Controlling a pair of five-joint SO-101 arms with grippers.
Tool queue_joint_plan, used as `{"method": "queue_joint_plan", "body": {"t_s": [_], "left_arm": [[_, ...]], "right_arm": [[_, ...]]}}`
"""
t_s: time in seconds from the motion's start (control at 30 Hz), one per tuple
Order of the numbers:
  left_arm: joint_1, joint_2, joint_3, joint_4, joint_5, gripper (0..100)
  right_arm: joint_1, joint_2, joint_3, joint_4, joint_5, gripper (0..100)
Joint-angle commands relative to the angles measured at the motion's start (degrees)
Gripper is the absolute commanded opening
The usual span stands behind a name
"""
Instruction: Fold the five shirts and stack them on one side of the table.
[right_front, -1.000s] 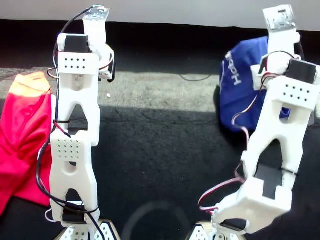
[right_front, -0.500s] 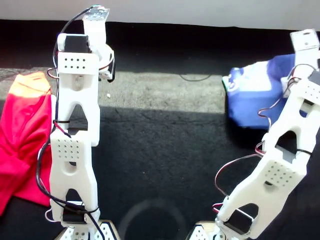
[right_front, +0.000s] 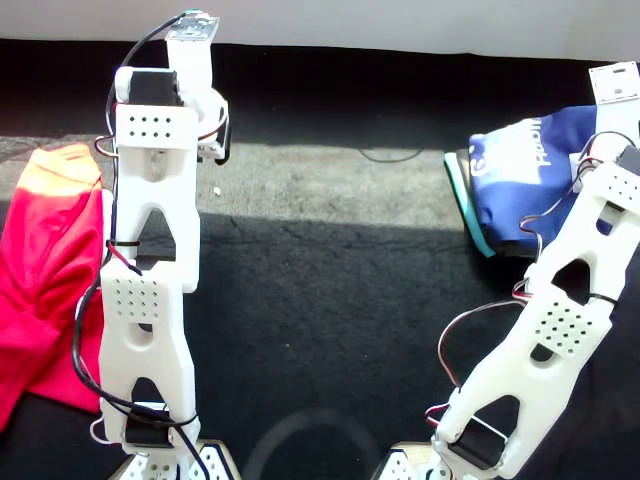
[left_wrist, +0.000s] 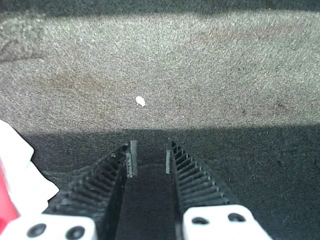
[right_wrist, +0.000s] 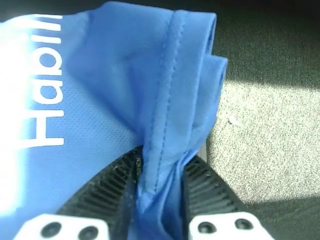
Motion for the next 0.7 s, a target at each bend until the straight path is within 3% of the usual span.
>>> {"method": "queue_joint_plan", "body": {"t_s": [0.0, 0.27, 0.37, 0.47, 0.53, 0.67], "left_arm": [[-0.7, -4.4, -1.7, 0.2, 0.3, 11], [-0.7, -4.4, -1.7, 0.2, 0.3, 11], [-0.7, -4.4, -1.7, 0.2, 0.3, 11], [-0.7, -4.4, -1.7, 0.2, 0.3, 11], [-0.7, -4.4, -1.7, 0.2, 0.3, 11], [-0.7, -4.4, -1.7, 0.2, 0.3, 11]], "right_arm": [[0.7, -1.5, -7.2, 3.4, -0.8, 26.4], [0.3, -2.7, -24.2, 4.4, -19.8, 25.3], [-0.6, -2.6, -24.7, 4.4, -20.2, 20.7], [-1.7, -2.5, -21.1, 3.7, -19.6, 0.0], [-2.7, -2.5, -17.3, 3.0, -17.1, 3.5], [-4.4, -2.5, -9.8, -3.0, -16.5, 0.6]]}}
